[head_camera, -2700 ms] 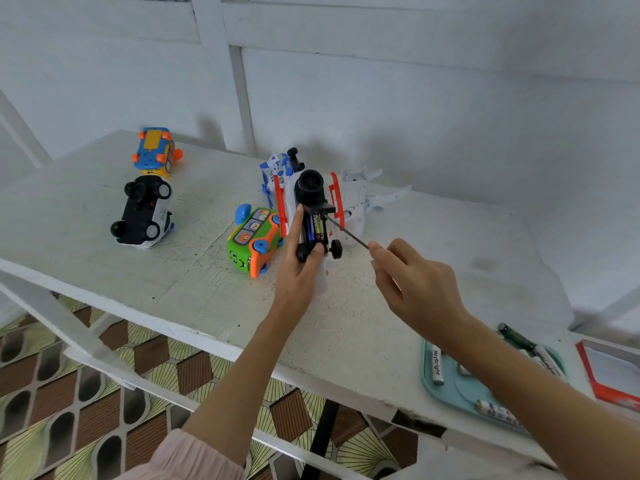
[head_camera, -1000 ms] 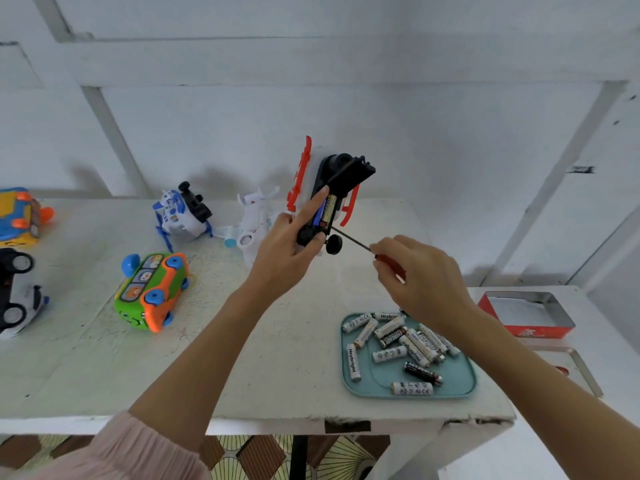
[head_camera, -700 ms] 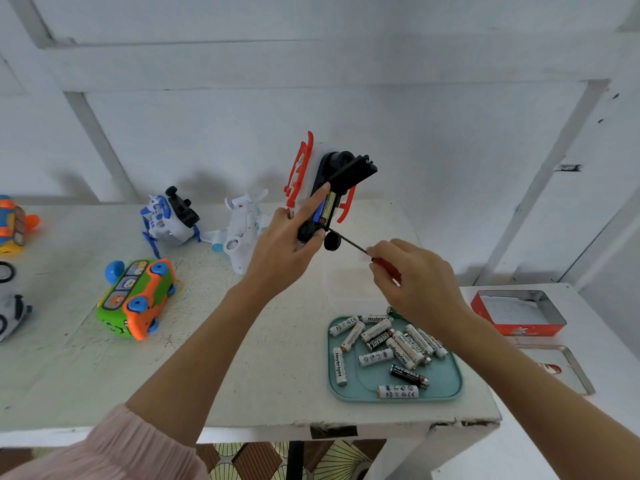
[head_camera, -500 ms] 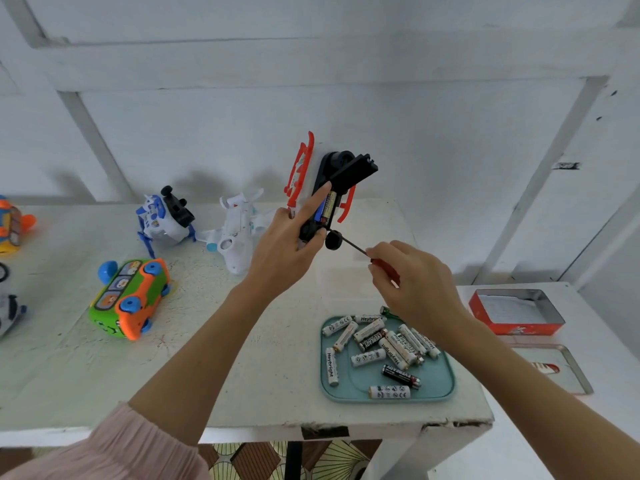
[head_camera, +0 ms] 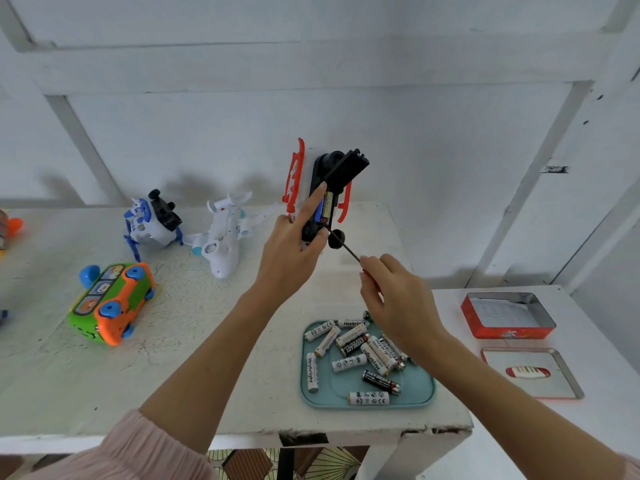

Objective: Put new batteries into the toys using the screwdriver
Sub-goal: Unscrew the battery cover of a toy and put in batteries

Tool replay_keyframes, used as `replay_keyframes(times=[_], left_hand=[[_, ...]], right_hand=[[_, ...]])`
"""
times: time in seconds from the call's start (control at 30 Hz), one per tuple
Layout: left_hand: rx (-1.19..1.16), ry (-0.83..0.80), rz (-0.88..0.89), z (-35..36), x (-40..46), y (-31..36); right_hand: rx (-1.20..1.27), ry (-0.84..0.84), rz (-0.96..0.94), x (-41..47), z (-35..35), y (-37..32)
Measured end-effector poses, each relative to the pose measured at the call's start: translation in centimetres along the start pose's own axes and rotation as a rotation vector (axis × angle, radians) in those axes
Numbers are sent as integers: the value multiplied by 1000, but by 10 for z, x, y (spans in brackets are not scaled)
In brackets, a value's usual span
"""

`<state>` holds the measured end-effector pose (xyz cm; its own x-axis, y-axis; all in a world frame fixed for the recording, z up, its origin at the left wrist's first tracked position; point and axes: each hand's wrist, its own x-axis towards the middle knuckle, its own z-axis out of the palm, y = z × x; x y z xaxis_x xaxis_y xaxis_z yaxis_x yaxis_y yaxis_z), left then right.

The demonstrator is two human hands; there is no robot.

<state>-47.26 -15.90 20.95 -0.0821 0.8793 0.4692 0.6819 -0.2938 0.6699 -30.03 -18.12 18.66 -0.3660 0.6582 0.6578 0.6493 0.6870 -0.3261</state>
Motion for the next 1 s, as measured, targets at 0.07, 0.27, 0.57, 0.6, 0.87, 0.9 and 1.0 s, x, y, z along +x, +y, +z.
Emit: replay_keyframes(times=[0.07,0.27,0.57,0.6,0.87,0.9,1.0], left_hand=[[-25,3,-2,2,2,1],[-32,21,-10,8,5,-1],[-23,-3,19,3,9,-7],[-17,-5,28,1,9,-8],[39,-40,114,1,10,-16],[49,-44,116,0,11,-17],[114,-70,126,0,13,-22]], right_hand=[[10,8,-2,-1,0,2],[51,24,36,0,5,11],[-63,81,-36,16,-15,35],[-97,91,-50,23,-20,38],[-263,79,-162,65,-40,56],[-265,69,-175,68,-41,58],[-278,41,-208,74,-42,61]])
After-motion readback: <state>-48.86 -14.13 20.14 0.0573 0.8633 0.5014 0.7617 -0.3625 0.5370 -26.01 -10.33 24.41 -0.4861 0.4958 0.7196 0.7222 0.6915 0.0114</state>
